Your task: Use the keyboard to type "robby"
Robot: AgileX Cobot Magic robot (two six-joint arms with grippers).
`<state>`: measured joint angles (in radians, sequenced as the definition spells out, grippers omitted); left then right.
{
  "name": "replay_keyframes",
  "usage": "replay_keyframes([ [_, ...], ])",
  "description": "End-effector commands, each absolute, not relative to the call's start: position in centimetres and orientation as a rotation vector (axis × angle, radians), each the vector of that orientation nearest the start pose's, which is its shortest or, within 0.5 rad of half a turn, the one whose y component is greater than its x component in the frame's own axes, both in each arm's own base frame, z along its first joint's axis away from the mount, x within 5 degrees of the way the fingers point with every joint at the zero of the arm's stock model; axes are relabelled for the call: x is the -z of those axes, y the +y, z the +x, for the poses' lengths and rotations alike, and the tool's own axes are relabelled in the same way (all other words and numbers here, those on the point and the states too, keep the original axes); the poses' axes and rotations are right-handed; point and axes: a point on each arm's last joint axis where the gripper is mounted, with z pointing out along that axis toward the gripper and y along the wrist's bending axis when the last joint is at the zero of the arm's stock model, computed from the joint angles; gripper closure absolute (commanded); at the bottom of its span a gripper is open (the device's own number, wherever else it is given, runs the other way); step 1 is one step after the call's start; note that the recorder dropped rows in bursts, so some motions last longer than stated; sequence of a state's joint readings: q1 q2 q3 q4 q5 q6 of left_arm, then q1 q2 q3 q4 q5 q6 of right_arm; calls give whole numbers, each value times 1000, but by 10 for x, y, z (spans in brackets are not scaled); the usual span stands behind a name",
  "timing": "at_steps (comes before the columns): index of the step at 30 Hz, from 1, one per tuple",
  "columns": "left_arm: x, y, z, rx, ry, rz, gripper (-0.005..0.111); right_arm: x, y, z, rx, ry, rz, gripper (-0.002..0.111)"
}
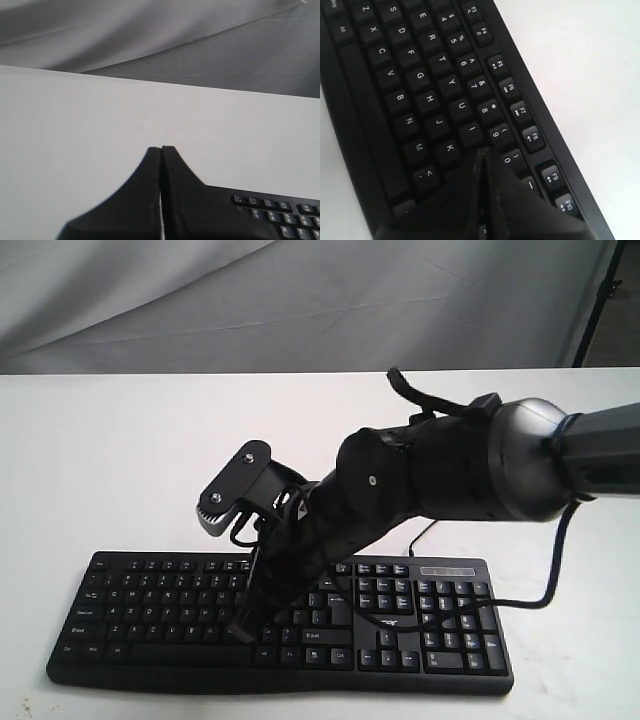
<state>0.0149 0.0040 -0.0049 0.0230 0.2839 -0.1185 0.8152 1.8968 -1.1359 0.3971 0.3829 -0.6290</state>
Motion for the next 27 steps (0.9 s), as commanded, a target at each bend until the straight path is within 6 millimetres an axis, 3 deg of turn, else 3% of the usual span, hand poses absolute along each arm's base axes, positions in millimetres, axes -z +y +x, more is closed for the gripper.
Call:
replay_keyframes([
  [1,-188,1,55,66,1762,-107,107,-147,290,256,-383,2246,-1377,108],
  [4,-188,1,55,66,1762,-107,107,-139,292,256,-376,2258,-1381,108],
  [21,-188,1,55,66,1762,-107,107,-140,296,257,-372,2218,-1364,108],
  [27,-188,1,55,66,1762,-107,107,-130,297,256,-369,2240,-1371,108],
])
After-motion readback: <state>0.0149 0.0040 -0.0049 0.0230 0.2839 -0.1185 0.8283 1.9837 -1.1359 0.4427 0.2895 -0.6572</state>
